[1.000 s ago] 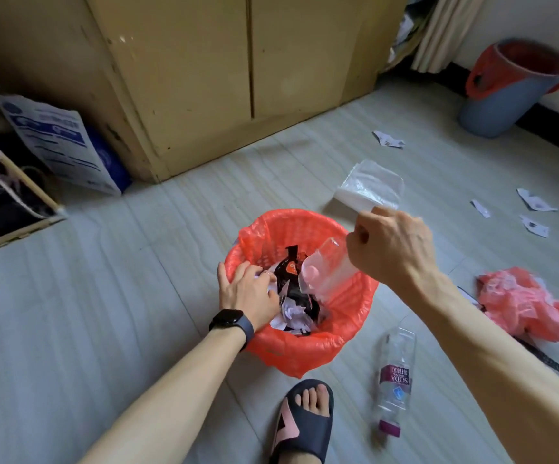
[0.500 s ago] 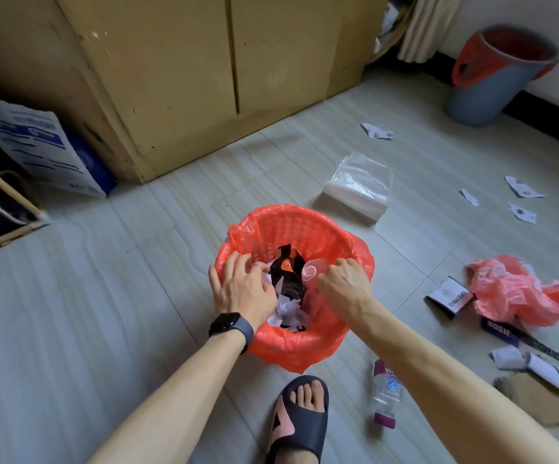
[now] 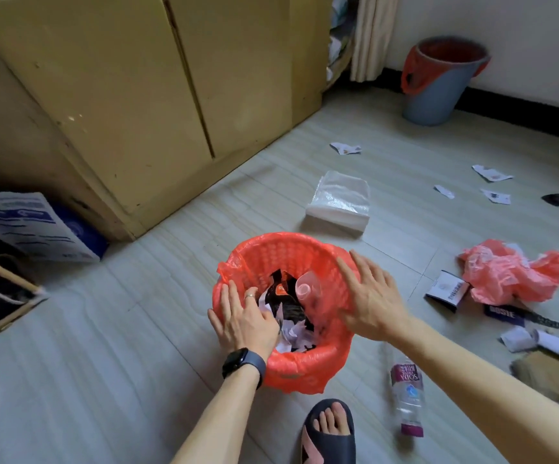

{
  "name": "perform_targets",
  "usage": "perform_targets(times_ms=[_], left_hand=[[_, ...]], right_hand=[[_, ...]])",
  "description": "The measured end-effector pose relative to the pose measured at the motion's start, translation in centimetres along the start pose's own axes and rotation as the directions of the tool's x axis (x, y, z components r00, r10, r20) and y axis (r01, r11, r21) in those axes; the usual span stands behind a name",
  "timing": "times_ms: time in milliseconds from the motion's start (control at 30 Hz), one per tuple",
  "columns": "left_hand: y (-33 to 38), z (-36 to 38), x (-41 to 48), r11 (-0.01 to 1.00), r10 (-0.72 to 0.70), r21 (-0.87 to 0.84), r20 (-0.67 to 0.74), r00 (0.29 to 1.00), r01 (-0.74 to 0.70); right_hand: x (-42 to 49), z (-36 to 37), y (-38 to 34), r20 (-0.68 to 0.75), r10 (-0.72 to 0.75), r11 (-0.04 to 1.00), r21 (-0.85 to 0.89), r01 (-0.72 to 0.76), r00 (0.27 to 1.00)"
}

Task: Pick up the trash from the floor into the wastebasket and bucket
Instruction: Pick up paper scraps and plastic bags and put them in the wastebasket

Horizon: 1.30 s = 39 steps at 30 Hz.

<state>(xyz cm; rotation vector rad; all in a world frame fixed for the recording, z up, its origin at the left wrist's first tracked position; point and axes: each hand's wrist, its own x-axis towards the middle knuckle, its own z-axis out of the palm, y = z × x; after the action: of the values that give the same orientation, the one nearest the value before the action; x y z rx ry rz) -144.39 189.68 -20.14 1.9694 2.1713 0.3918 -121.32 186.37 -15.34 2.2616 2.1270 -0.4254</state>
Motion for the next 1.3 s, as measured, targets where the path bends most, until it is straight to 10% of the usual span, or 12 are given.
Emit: perform_targets(times_ms=[167,400,600,733,1000,1300], left_hand=[[0.1,-0.3,0.1,0.999,0.008,0.031,0.082,0.997,-0.01],[6.6,-5.1,0.7,0.961,0.278,-0.059,0.184,0.943,-0.272],[19.7,-9.6,-1.4,0.729,0.674,-0.1,0.28,0.684,-0.677],[27.4,-9.1,-4.1,0.56,0.771,-0.119,0.436,0.464,-0.82],[36.1,1.8,-11.1,0.488,0.734,-0.159,0.607,0.305,-0.858],[37.2,18.8,-16.4,0.52,0.597,-0.199,0.78,0.187,-0.831]], right_hand=[[-2.1,2.4,-0.5,0.069,0.15,0.872,0.461,-0.164,0.986],[-3.3,-2.2,0.8,0.021,0.095,0.915,0.393,-0.095,0.995],[-9.5,-10.3,9.5,-0.021,0.021,0.987,-0.156,-0.024,1.0],[-15.2,-14.0,16.7,-0.085,0.166,0.975,-0.133,-0.177,0.982],[-27.2,-5.6,30.3,-0.183,0.77,0.586,0.581,-0.565,0.611],[-28.0,11.5,35.8,0.18,0.809,0.411,0.508,-0.757,0.56]])
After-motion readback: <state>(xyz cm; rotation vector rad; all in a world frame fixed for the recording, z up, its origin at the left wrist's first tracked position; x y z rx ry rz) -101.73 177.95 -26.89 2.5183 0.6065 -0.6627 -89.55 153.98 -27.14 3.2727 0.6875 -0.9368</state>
